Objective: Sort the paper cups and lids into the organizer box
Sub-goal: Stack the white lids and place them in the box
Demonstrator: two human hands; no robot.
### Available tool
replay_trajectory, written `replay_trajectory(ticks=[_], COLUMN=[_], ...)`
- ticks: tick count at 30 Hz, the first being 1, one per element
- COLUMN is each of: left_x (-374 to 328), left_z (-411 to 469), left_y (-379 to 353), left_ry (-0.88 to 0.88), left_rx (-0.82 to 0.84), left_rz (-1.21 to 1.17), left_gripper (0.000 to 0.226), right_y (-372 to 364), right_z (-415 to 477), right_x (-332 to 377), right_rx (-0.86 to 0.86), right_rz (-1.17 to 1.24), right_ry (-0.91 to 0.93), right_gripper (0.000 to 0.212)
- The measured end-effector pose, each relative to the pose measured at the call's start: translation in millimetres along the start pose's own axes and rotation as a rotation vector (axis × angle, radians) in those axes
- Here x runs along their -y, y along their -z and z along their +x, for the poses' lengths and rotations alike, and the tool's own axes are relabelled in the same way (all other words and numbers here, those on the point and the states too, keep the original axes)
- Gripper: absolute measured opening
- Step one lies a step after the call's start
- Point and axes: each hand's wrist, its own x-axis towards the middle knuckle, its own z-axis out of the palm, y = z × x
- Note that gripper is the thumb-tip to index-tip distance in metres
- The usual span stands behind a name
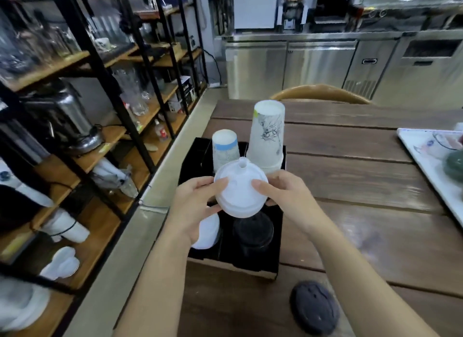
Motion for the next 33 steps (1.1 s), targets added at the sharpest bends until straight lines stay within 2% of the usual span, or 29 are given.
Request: replay_trajectory(ticks=[6, 9, 14, 18, 27, 29, 32, 33], left_x=[20, 38, 63, 75, 85, 84, 84, 83], left_z=[14, 22, 35, 40, 48, 47, 47, 47], left_y=[58, 79, 93, 93, 91, 90, 88, 88], left_ry=[0.056, 0.119, 0.183, 0.224, 0.237, 0.224, 0.21, 0.209], left_rx=[-0.171, -0.211, -0.226, -0.223, -0.233, -0.232, -0.235, -0.234], left_rz=[-0.044, -0.042, -0.046, -0.039, 0.028, 0.05, 0.079, 0.086], left_gripper=[0.038, 0.033, 0.03, 0.016, 0.019, 0.019, 0.02, 0.02], right_y=[-66, -90, -114, -126, -133, -134, -137, -138], right_z=[22, 32, 47, 61, 75, 75, 73, 73], right_x=[-7, -14, -23, -28, -38, -38, -36, -36], right_rx=[0.114, 0.179, 0.226, 0.223, 0.245, 0.245, 0.233, 0.233], right_rz=[-0.123, -0.239, -0.342, -0.424, -0.648, -0.7, -0.804, -0.84], right_ry=[-0.075, -0.121, -0.163, -0.182, -0.164, -0.158, -0.143, -0.125], right_gripper=[0.027, 0.028, 0.025, 0.024, 0.029, 0.025, 0.008, 0.011])
